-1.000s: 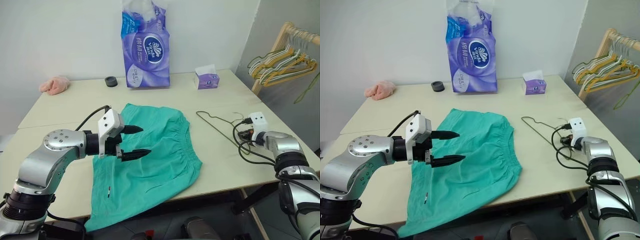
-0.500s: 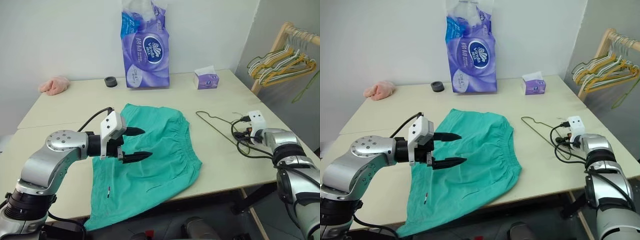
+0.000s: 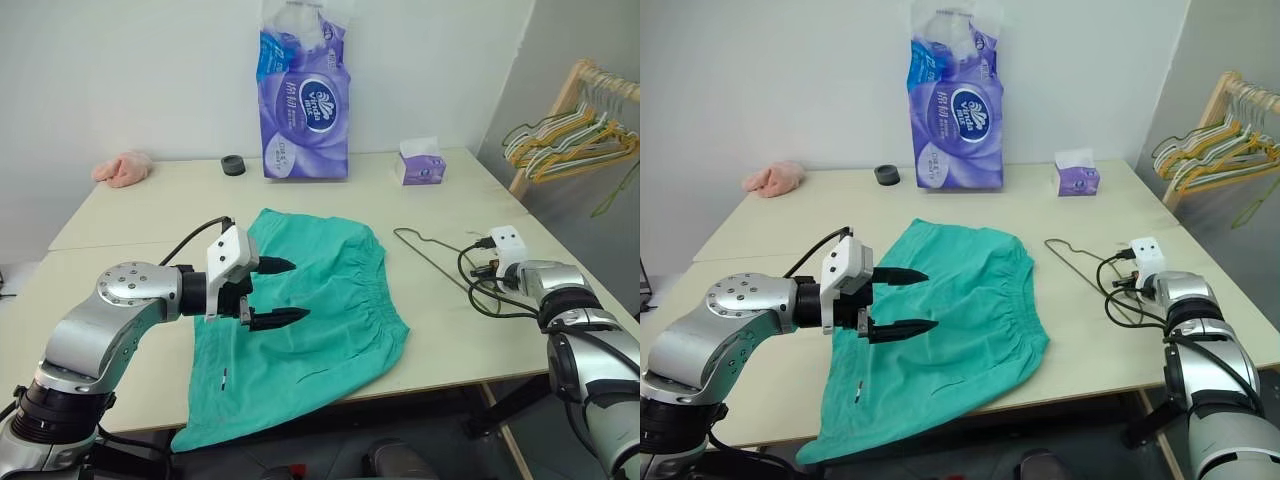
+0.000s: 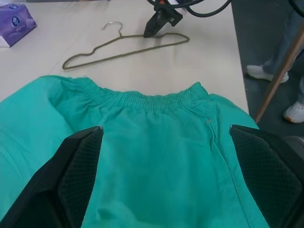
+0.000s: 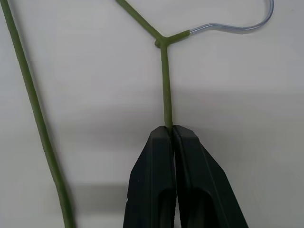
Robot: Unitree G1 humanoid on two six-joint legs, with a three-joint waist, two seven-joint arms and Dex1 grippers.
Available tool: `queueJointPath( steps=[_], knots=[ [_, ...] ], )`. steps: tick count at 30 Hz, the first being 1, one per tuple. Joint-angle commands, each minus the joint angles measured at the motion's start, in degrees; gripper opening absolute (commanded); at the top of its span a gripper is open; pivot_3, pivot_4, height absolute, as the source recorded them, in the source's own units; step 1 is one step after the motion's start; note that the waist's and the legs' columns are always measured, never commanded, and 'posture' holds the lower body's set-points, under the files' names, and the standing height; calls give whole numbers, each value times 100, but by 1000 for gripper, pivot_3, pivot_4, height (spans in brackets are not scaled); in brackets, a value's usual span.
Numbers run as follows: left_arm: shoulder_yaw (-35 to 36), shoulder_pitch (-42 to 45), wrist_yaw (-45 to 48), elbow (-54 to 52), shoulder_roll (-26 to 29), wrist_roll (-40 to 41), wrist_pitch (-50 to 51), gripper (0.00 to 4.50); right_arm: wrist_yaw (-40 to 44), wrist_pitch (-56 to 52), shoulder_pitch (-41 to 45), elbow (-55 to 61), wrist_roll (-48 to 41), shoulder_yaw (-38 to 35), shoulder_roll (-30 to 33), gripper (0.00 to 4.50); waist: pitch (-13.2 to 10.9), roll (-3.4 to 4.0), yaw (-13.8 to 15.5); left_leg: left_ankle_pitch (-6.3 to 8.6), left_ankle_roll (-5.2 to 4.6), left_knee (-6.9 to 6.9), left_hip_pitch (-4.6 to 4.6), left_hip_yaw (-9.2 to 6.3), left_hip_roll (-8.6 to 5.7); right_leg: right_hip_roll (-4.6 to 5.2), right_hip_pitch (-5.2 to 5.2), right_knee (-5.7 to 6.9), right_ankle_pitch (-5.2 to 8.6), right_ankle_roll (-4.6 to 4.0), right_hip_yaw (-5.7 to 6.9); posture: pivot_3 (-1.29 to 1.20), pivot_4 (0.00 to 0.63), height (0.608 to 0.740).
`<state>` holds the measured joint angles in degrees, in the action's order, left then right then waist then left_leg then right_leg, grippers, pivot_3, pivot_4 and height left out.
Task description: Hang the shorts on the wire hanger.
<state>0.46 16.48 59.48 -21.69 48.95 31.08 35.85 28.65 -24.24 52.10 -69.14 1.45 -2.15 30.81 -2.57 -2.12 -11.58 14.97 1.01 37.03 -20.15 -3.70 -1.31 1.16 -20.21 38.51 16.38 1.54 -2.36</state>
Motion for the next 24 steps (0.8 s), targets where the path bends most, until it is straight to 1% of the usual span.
queueJointPath(
  steps=[1, 4, 6, 8, 9, 11, 14, 19, 22, 24],
  knots=[
    [157, 128, -147, 22, -75, -29, -95, 4500, -292, 110, 29, -63, -88, -185, -49, 33, -5, 8, 14, 1, -1, 0, 1, 2, 0, 0, 1, -2, 2, 4, -2, -192, 16, 740],
    [217, 273, -464, 268, -193, -151, -60, 4500, -179, 453, 235, 286, -130, -216, -59, 33, -19, 28, 14, 1, -1, 0, 2, 6, 0, 0, 0, -1, 2, 4, -6, -198, 18, 740],
    [365, 484, -739, 652, -284, -232, -26, 4500, 241, 831, 285, 1031, -103, -46, -33, 33, -47, 63, 13, 1, -1, 0, 1, 10, 0, -1, -2, 0, 2, 4, -9, -198, 18, 740],
    [480, 632, -852, 937, -294, -284, -58, 4500, 635, 1102, 121, 1889, -42, 175, 5, 33, -69, 98, -26, 1, -2, 1, -16, 17, -2, -2, -23, 6, 10, 22, -15, -202, 19, 740],
    [530, 699, -882, 1062, -285, -293, -59, 4500, 726, 1162, 7, 2263, -10, 258, 20, 33, -69, 103, -57, 1, -2, 1, -34, 20, -1, -2, -47, 16, 13, 27, -19, -206, 21, 740],
    [669, 906, -946, 1362, -279, -235, 56, 4500, 862, 1529, -266, 3025, 173, 522, 94, 33, -68, 103, -99, 1, -1, 3, -72, 17, 0, 11, -98, 46, 5, 15, -19, -209, 20, 740],
    [764, 1159, -910, 1689, -226, -107, 328, 4500, 953, 2189, -599, 3920, 479, 901, 173, 33, -69, 103, -108, 4, 5, -4, -79, -8, 9, 13, -108, 45, 8, 19, -1, -212, 20, 740],
    [917, 1431, -723, 1842, -263, 320, 893, 4500, 864, 3453, -823, 4675, 1101, 1448, 295, 33, -78, 108, -127, 6, 7, -1, -78, -1, 1, 15, -110, 48, 8, 19, -11, -218, 22, 740],
    [835, 1341, -467, 1775, -125, 514, 1206, 4500, 899, 3931, -812, 4918, 1268, 1646, 266, 33, -77, 109, -139, 6, 7, 0, -74, 0, -1, 15, -107, 49, 7, 21, -10, -218, 22, 740],
    [667, 1173, -317, 1732, -16, 404, 1150, 4500, 952, 4313, -736, 5057, 1321, 1733, 268, 33, -78, 109, -142, 6, 7, 0, -73, -4, 1, 13, -107, 50, 7, 21, -8, -218, 22, 740]
  ],
)
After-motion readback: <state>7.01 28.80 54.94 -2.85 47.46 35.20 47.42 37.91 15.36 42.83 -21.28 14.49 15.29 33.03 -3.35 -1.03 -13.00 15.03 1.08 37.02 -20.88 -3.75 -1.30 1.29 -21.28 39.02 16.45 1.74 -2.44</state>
